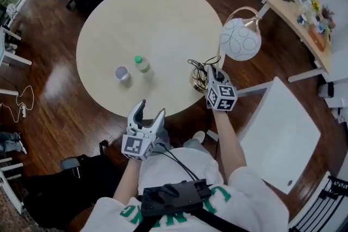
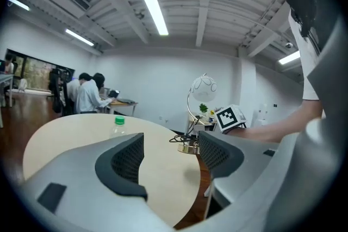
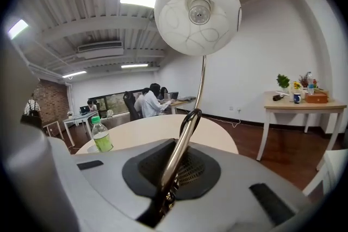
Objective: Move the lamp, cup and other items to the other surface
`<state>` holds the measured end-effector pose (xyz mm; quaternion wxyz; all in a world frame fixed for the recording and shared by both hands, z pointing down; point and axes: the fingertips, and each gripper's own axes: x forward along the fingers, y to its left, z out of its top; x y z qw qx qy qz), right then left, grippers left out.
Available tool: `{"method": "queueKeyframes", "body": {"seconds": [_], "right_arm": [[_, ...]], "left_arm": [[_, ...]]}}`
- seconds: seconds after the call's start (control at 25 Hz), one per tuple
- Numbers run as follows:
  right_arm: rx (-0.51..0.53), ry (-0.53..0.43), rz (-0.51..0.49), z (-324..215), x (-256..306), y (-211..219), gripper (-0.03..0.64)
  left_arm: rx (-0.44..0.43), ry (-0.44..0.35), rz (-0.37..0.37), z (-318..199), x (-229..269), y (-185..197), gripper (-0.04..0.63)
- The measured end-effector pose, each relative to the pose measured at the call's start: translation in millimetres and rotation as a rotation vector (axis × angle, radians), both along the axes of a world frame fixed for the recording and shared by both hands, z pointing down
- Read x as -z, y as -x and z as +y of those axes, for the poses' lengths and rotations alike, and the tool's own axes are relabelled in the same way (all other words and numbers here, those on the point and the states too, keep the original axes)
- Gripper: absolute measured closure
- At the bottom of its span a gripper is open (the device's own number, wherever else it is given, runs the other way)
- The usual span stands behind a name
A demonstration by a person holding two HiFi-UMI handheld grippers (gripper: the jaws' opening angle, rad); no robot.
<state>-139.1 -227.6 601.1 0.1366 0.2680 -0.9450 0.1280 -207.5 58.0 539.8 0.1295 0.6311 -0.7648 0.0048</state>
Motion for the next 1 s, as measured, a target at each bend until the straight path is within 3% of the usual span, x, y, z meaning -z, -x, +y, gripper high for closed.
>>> {"method": "queueKeyframes", "body": {"seconds": [0.16,0.28,0.44,0.76,1.0], "right_arm": [[0.063,-0.022,0.01,1,-13,85,0.601],[0.108,-0.044,0.023,1,-25,144,0.601],[0.149,-0.06,0.039,-5,-43,201,0.601],[0.159,-0.108,0.053,-1,-84,249,0.601],[0.19,-0.102,0.045,18,-100,248,0.601]], "left_arm": [[0.082,0.023,0.048,23,10,43,0.291],[0.151,0.058,0.04,49,-9,78,0.291],[0.174,0.039,0.079,51,-9,94,0.291],[0.253,0.063,0.058,87,-28,135,0.291],[0.27,0.082,0.082,98,-39,141,0.291]]}}
